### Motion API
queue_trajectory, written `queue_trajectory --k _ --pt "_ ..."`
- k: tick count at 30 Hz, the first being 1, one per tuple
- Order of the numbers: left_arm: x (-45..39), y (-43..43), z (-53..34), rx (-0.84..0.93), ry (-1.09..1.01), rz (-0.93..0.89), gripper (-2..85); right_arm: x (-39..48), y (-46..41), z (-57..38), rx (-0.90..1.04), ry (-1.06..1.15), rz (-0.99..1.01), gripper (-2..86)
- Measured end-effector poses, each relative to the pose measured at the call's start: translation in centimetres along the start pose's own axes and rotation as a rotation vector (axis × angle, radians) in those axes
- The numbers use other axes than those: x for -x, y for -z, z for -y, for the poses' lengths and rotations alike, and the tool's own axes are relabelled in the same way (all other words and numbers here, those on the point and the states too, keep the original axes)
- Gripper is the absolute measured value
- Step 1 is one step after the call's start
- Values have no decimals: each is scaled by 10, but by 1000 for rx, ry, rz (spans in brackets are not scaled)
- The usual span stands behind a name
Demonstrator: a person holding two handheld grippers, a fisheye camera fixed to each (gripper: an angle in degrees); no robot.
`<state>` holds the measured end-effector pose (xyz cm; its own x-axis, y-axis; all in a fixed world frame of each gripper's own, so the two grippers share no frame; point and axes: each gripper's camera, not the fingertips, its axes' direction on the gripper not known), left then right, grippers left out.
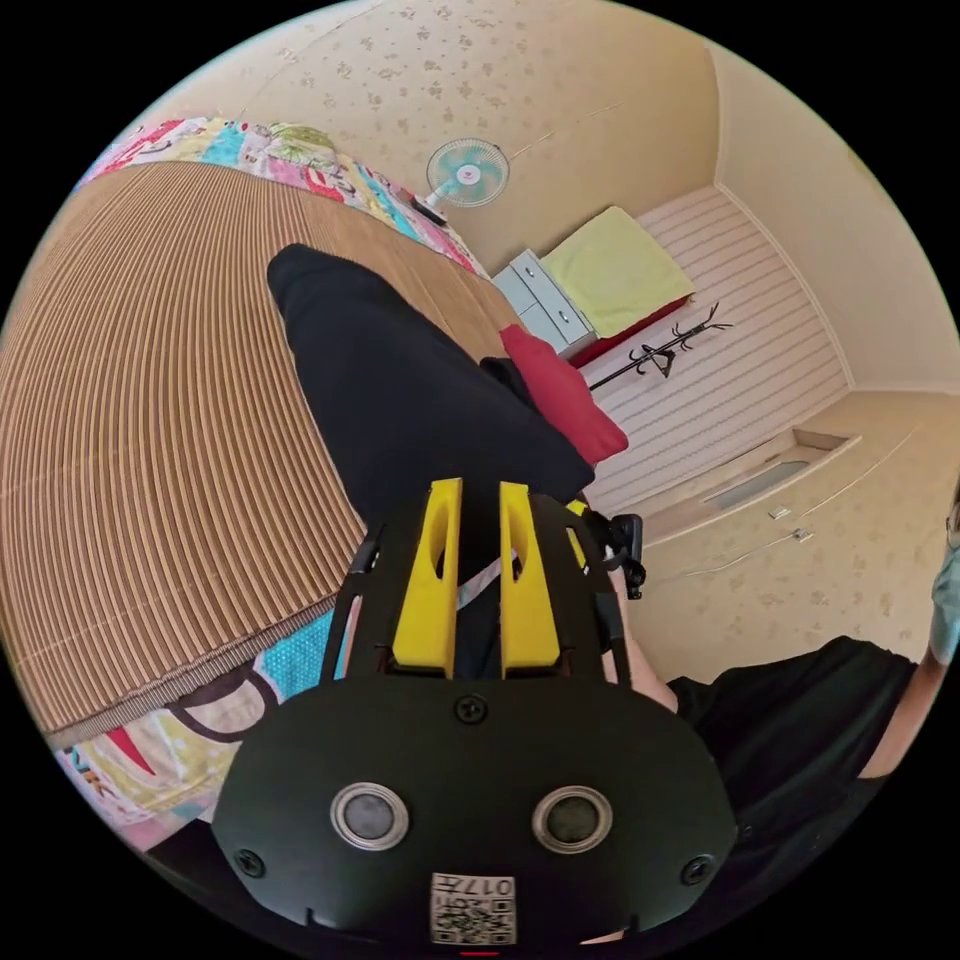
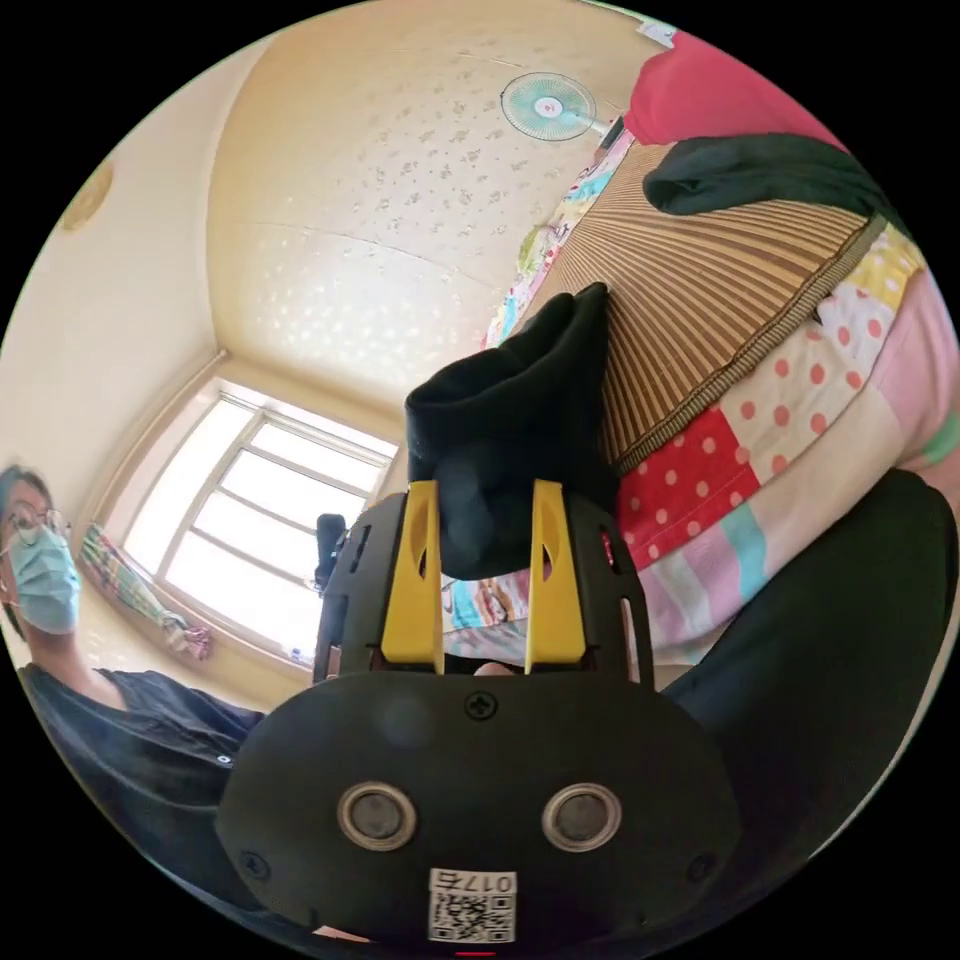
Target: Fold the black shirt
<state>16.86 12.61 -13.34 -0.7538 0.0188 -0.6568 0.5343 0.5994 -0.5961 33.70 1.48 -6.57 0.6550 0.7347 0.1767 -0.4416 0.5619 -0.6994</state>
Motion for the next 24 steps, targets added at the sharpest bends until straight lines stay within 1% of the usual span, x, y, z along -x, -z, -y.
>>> queue_trajectory --k 2,3,4,7,10,11,12,14,15,17,18,19,20,21,22,24 --pt "16 -9 -1 29 14 3 44 5 10 5 -17 -6 103 157" --pt "24 -13 -3 37 23 14 23 9 14 9 -28 -13 142 167" --pt "28 -14 -3 42 26 18 12 10 14 11 -28 -23 140 168" --pt "41 -17 -3 43 24 12 -5 19 8 23 -40 -59 83 166" --pt "51 -17 0 50 11 29 -9 22 -13 44 5 -170 18 112" --pt "56 -17 2 61 17 30 -9 28 -25 54 58 -189 -47 86" --pt "61 -15 5 89 30 10 -9 44 -34 65 105 -139 -89 68" --pt "70 -2 8 102 36 -32 -9 81 -35 76 116 -29 -113 54" --pt "75 13 8 75 27 -50 -8 108 -29 79 89 44 -121 48" --pt "82 38 7 26 12 -58 -7 135 -25 78 71 115 -158 40" --pt "90 51 6 2 25 -49 -4 140 -23 74 59 114 -190 37" --pt "95 56 5 -7 35 -48 -1 139 -24 71 53 104 -217 35" --pt "106 62 5 -16 54 -63 4 132 -28 67 63 71 -290 33" --pt "119 61 6 -13 78 -94 31 120 -37 64 102 20 -358 31" --pt "126 59 6 -4 98 -112 44 114 -41 63 118 -5 -369 30" --pt "147 41 6 52 168 -173 113 105 -45 61 97 -56 -288 27"
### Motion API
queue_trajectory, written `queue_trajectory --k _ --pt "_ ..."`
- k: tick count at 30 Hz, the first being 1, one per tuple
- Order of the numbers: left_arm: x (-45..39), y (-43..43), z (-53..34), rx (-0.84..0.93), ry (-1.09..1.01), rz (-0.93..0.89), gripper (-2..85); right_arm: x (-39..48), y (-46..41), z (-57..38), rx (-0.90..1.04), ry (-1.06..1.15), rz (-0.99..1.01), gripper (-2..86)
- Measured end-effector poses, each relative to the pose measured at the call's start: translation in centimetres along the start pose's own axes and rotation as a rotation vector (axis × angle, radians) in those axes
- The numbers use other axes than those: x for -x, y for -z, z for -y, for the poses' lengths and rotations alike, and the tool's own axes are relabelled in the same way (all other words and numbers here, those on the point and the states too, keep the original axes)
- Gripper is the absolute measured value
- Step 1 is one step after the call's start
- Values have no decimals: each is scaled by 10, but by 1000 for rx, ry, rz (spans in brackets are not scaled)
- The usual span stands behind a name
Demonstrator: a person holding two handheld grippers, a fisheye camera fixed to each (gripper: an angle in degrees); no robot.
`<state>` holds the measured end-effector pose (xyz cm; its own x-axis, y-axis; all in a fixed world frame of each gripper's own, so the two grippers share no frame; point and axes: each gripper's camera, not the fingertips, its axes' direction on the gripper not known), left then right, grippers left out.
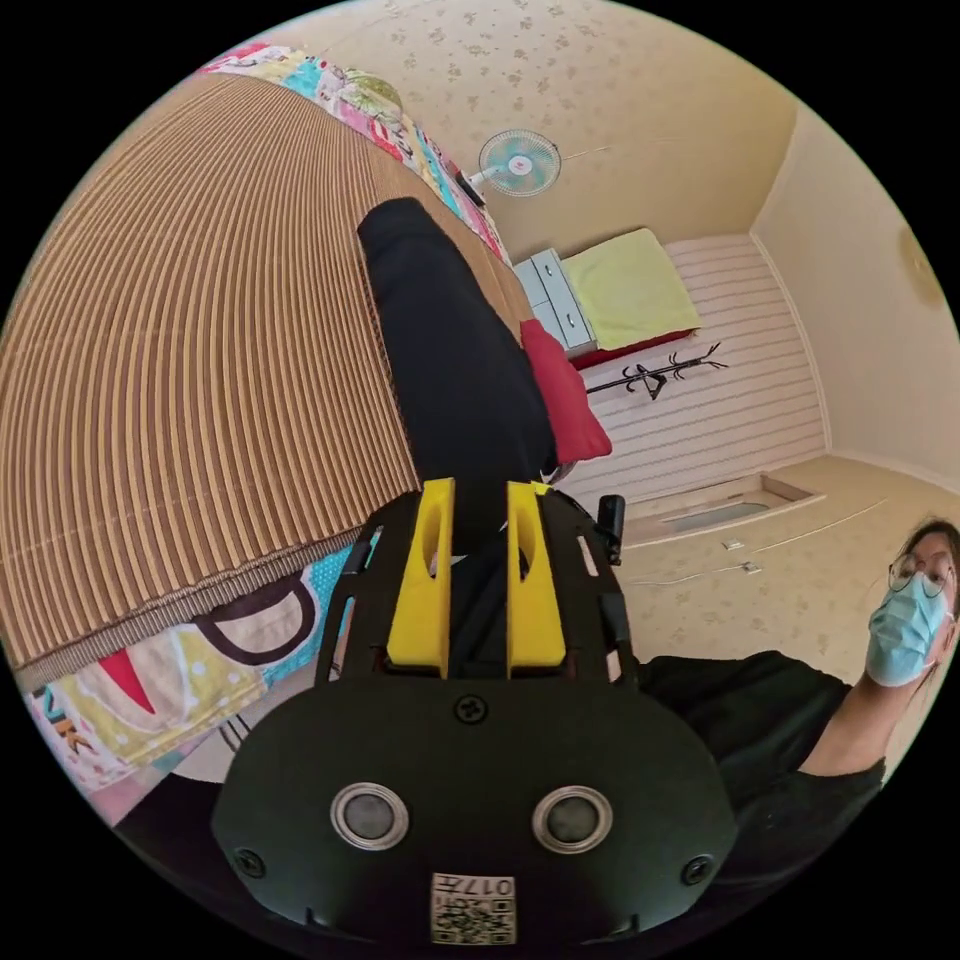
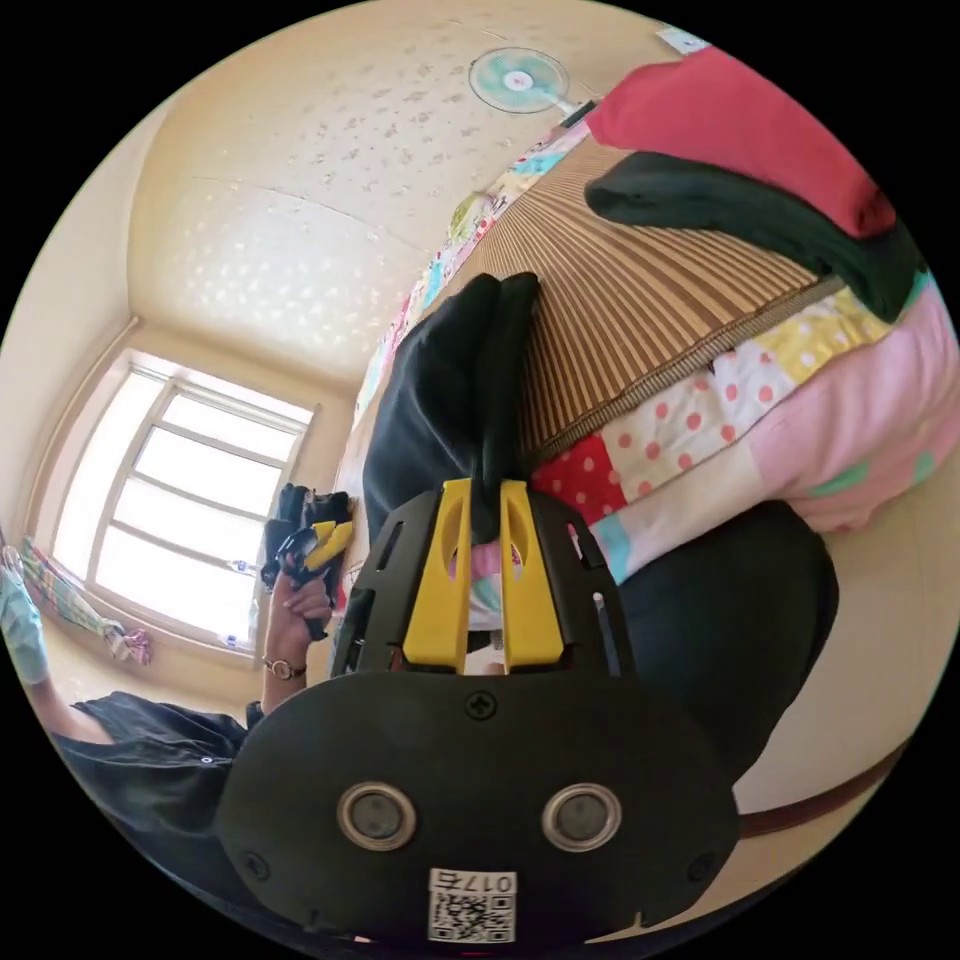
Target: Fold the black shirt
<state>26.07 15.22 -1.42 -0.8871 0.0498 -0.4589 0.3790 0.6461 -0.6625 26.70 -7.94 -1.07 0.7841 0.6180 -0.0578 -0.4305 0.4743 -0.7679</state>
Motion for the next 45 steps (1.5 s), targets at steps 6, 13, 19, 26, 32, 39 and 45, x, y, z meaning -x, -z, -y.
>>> queue_trajectory --k 6,13,19,26,32,39,45 --pt "12 -39 7 97 38 89 159 15 0 9 11 -31 51 27" --pt "33 -47 22 167 67 -25 113 42 6 20 36 -24 10 40" --pt "37 -35 18 154 76 -117 80 54 46 21 45 -84 31 88" --pt "4 -36 6 181 77 -287 73 40 75 -17 148 -234 240 210" --pt "-72 -41 -8 271 -32 -328 66 43 49 -29 210 -250 455 243" --pt "-152 -38 -46 317 -159 -280 66 61 16 -27 156 -204 733 216" --pt "-189 -17 -56 290 -228 -422 76 68 42 -34 -49 124 934 189"
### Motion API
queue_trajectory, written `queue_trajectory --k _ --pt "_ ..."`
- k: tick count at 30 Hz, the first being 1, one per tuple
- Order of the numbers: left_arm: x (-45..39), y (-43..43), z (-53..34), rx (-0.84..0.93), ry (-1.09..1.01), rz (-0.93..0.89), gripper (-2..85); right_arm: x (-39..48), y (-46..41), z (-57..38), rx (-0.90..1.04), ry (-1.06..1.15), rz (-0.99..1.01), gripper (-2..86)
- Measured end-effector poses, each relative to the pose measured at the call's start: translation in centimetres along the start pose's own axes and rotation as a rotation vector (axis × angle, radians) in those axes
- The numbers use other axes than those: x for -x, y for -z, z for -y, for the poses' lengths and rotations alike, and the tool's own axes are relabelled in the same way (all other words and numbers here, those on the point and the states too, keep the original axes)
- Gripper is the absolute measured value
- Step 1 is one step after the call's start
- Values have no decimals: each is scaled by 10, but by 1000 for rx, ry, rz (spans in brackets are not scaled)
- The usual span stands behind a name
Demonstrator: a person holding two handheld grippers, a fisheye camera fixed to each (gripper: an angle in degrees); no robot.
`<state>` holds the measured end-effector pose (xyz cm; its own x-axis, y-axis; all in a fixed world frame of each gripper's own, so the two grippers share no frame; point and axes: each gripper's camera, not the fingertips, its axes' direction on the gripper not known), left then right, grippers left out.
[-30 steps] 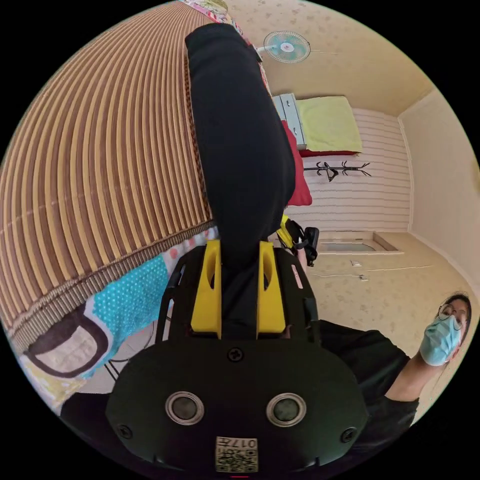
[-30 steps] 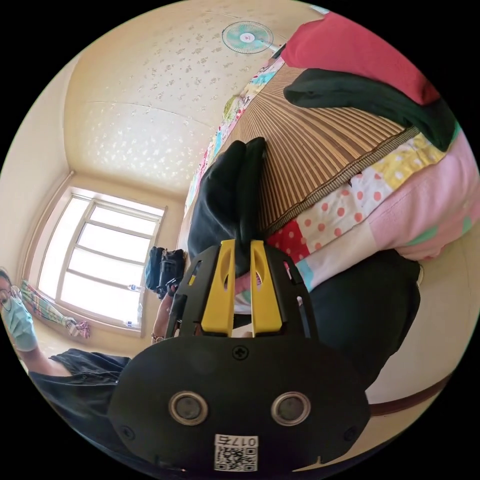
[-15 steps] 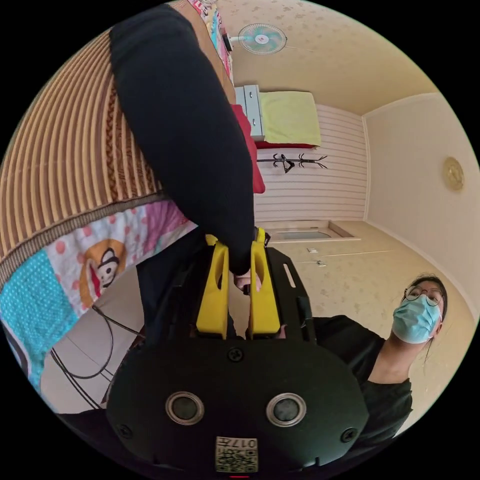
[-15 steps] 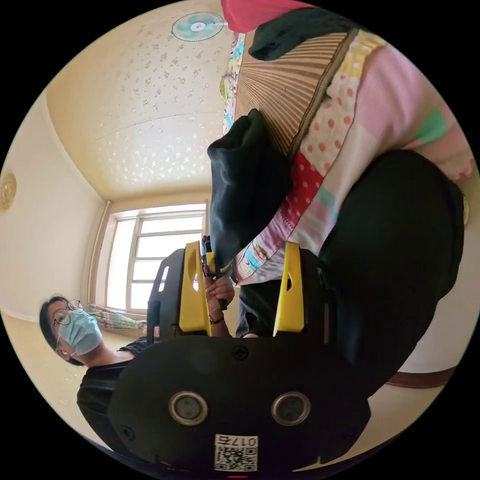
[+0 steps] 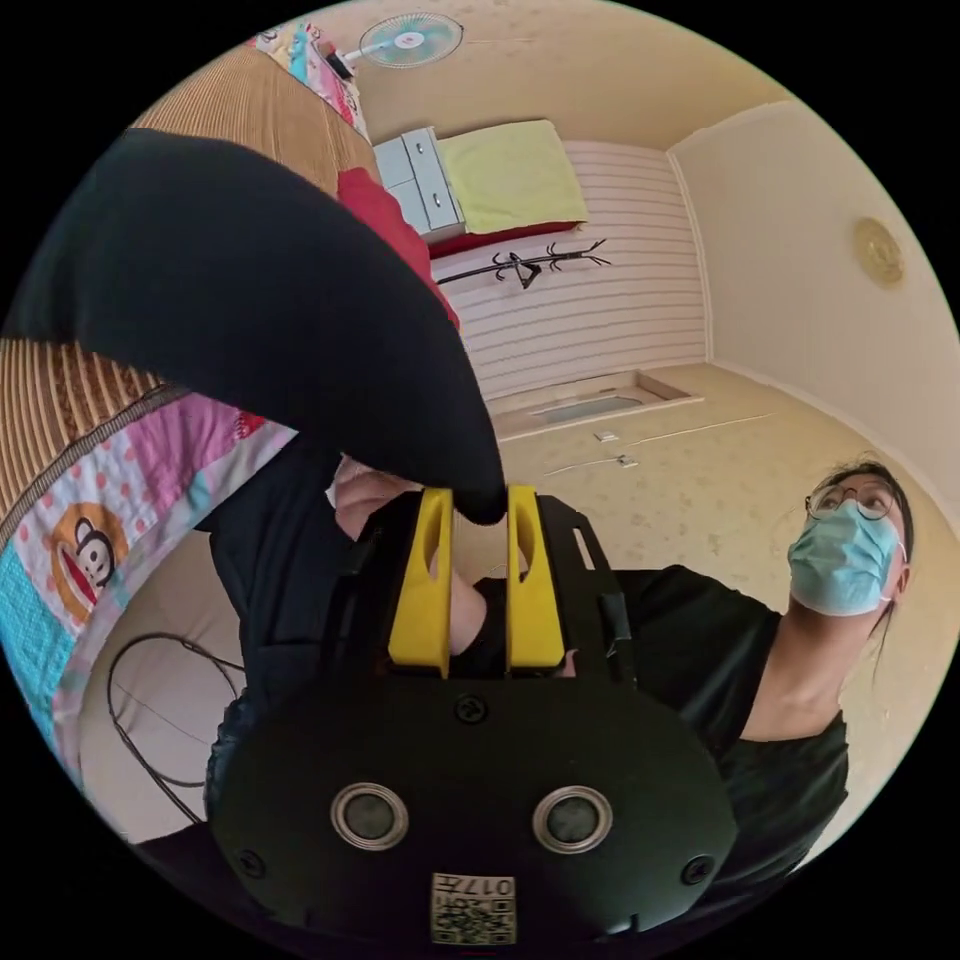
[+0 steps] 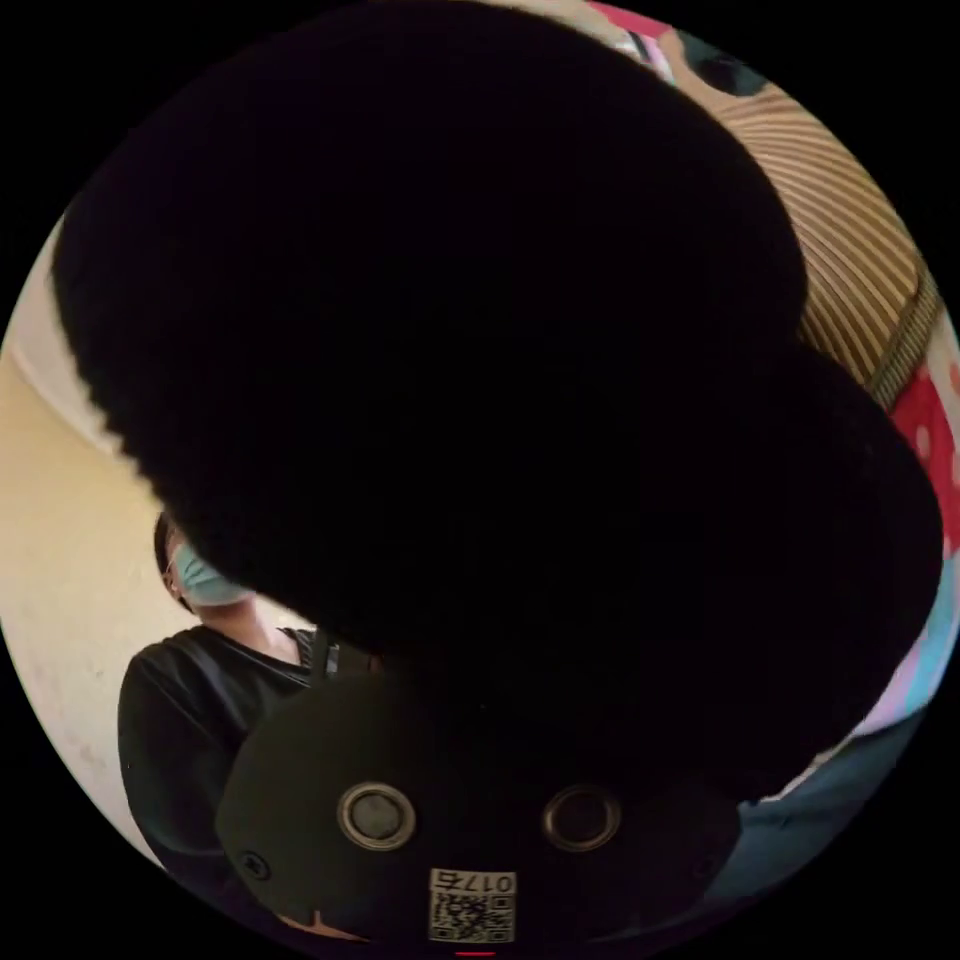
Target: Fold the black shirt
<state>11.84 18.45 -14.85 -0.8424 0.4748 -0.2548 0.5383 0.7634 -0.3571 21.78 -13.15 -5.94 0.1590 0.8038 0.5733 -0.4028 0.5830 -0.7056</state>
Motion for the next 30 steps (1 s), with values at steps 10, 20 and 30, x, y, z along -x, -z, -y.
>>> queue_trajectory --k 10,20,30 --pt "-32 -19 -10 17 -51 -27 57 171 37 187 82 609 -187 150" --pt "-27 -36 7 -12 11 -10 48 71 258 195 -247 104 -826 96" --pt "-27 -19 23 -196 48 171 5 38 312 -13 -500 168 -727 25"
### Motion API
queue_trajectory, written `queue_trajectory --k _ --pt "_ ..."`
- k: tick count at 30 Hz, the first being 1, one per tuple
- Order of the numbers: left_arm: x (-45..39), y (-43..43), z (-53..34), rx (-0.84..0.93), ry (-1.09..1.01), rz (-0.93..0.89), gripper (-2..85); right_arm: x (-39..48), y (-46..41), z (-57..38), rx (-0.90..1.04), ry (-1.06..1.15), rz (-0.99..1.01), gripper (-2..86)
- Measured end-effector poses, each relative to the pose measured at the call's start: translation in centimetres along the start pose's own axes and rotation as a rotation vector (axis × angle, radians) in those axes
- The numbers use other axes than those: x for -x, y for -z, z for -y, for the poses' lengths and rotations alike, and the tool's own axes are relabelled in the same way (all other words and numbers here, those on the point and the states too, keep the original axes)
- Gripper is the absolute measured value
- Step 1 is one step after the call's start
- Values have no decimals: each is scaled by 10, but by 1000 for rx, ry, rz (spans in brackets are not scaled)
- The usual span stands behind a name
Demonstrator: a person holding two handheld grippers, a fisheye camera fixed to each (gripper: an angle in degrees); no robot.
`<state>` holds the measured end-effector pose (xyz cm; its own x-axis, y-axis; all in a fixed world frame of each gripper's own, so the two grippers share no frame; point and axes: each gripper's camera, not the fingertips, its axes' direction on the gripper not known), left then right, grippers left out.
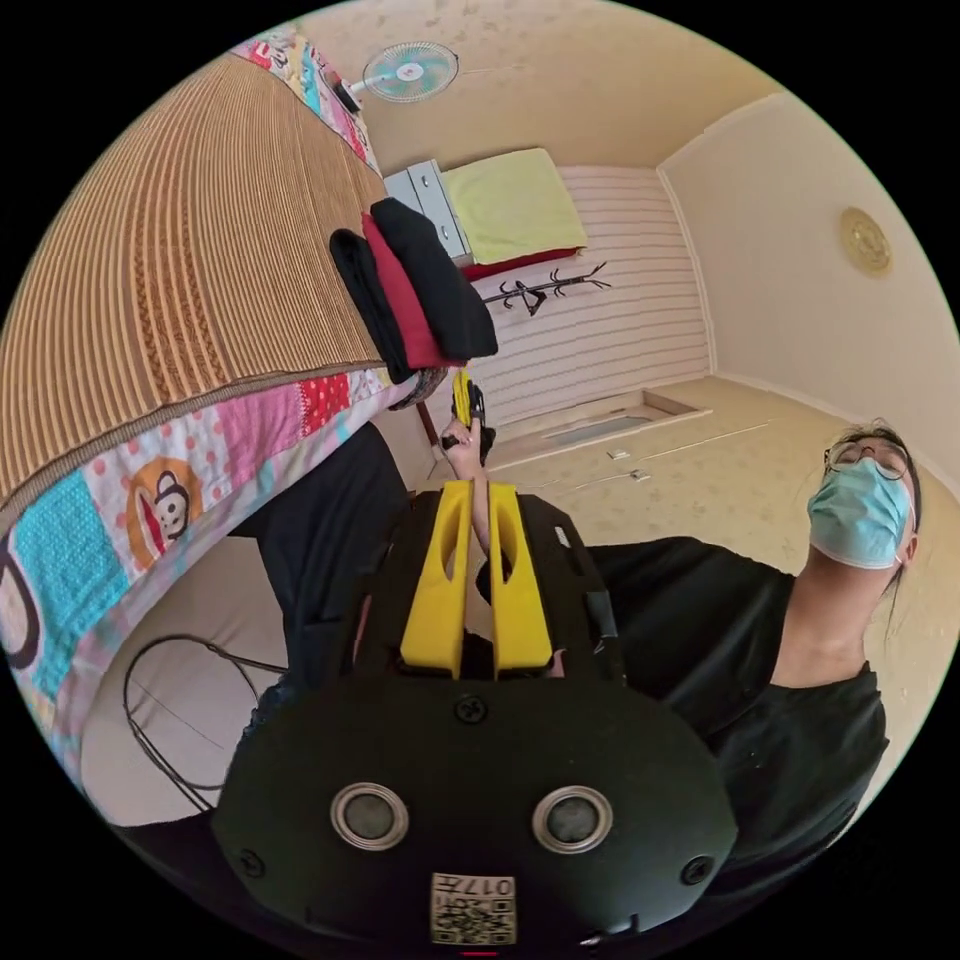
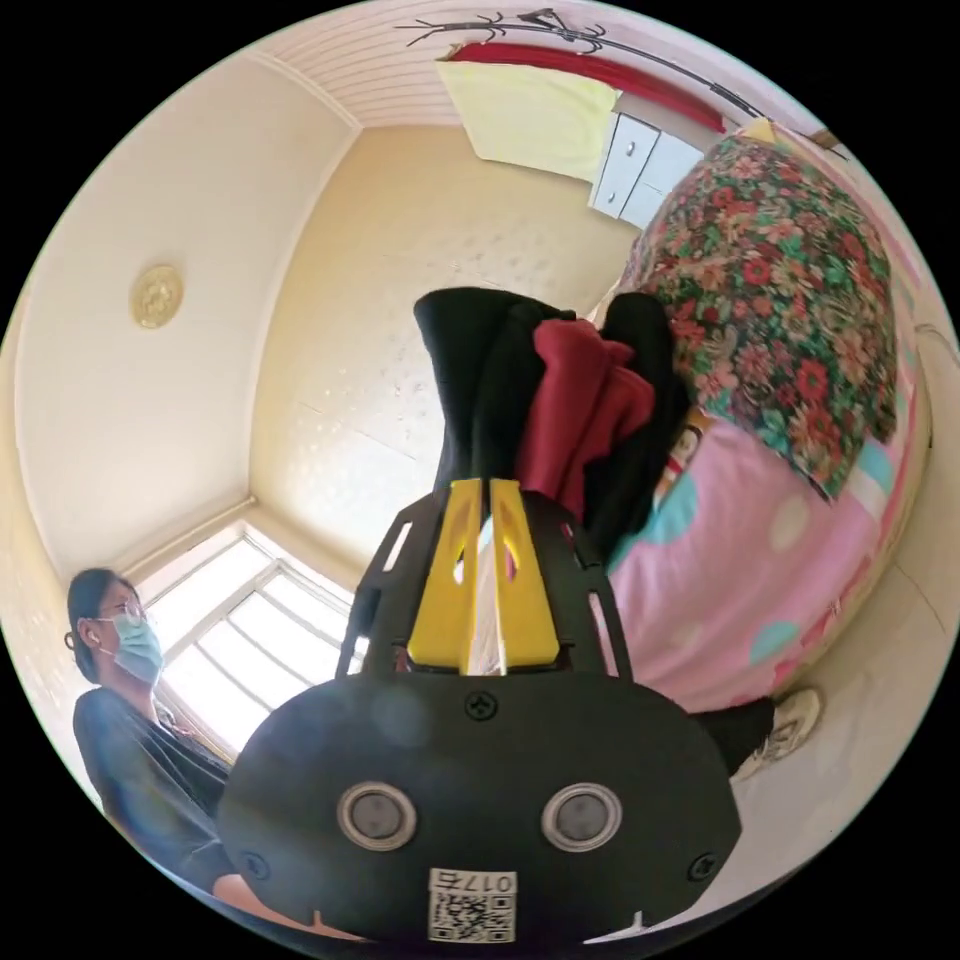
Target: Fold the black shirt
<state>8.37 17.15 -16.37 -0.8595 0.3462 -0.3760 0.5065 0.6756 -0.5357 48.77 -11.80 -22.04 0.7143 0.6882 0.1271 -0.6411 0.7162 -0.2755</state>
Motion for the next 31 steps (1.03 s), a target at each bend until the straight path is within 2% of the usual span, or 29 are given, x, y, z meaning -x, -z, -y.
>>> queue_trajectory --k 5,8,11,15,18,20,23,24,28,31 --pt "-14 33 0 -254 -10 173 -9 46 -48 -132 204 106 3 9" --pt "-39 58 3 -355 -53 383 -10 66 -117 -192 403 171 -71 6" --pt "-63 91 2 -458 -58 590 -10 80 -199 -209 631 277 -64 5" --pt "-90 139 -12 -608 -41 719 -10 111 -302 -227 780 519 -173 4" --pt "-115 173 -38 -751 -45 867 -9 110 -381 -258 872 584 -277 3" --pt "-122 201 -48 -795 -26 946 -7 98 -424 -283 897 574 -361 3" --pt "-116 262 -44 -730 69 988 5 71 -480 -333 873 600 -618 3" --pt "-114 287 -43 -726 121 1015 21 64 -488 -352 820 646 -643 3" --pt "-128 344 -35 -742 146 1222 60 38 -474 -379 649 693 -613 3" --pt "-128 385 -4 -663 215 1462 88 12 -450 -393 574 786 -543 2"
